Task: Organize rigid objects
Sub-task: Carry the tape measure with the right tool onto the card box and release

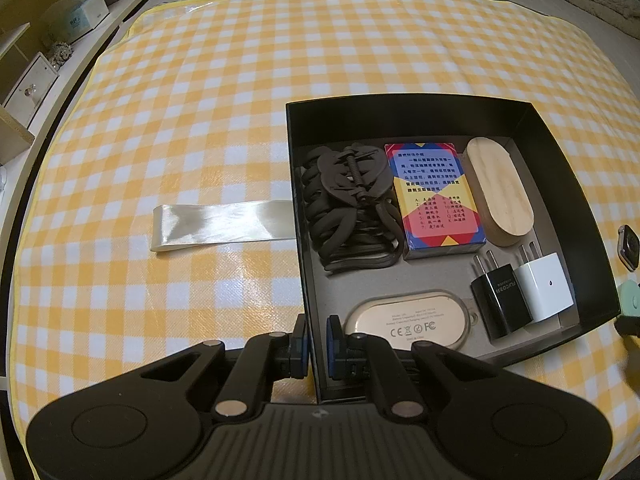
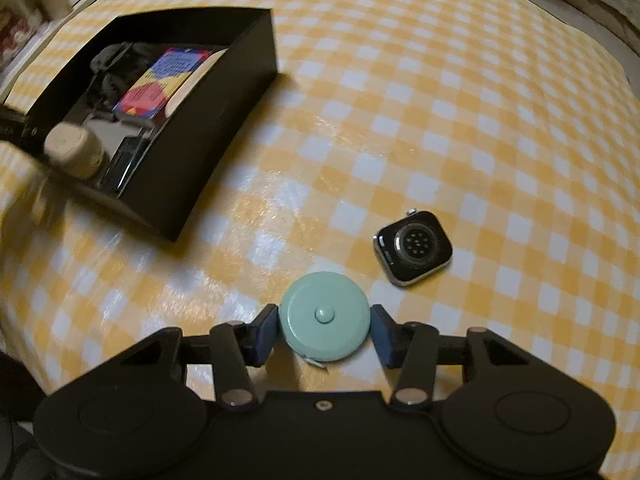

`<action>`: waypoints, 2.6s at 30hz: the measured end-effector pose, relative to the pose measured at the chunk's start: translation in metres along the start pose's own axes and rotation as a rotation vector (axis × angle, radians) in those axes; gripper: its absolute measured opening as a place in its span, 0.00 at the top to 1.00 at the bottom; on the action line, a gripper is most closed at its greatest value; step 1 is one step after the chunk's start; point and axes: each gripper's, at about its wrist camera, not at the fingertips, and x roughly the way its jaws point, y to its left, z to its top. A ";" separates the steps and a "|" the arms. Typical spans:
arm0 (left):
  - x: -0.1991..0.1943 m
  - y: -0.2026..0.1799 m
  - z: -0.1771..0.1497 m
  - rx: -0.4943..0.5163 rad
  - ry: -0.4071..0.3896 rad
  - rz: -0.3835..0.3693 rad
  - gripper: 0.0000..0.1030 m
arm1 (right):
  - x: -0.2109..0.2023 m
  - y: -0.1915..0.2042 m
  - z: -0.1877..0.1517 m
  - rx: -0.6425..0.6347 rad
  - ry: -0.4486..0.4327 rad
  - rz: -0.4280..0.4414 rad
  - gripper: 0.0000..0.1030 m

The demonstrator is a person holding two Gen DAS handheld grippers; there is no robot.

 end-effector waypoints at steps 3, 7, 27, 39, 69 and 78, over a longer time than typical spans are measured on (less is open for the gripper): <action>0.001 -0.002 0.001 0.000 0.000 0.000 0.92 | -0.011 0.002 0.003 -0.019 -0.027 0.008 0.51; 0.000 -0.001 0.001 0.003 -0.001 -0.001 0.92 | -0.042 -0.001 0.015 0.002 -0.135 0.022 0.51; 0.001 0.000 -0.010 0.053 -0.017 -0.024 0.92 | -0.069 0.038 0.107 0.045 -0.319 0.127 0.51; -0.007 0.029 -0.018 0.039 -0.018 -0.077 0.91 | -0.028 0.080 0.149 0.041 -0.252 0.193 0.51; -0.008 0.035 -0.021 0.040 -0.021 -0.109 0.88 | -0.003 0.101 0.168 0.056 -0.231 0.162 0.35; -0.009 0.034 -0.021 0.034 -0.020 -0.109 0.89 | -0.025 0.098 0.155 0.031 -0.273 0.156 0.35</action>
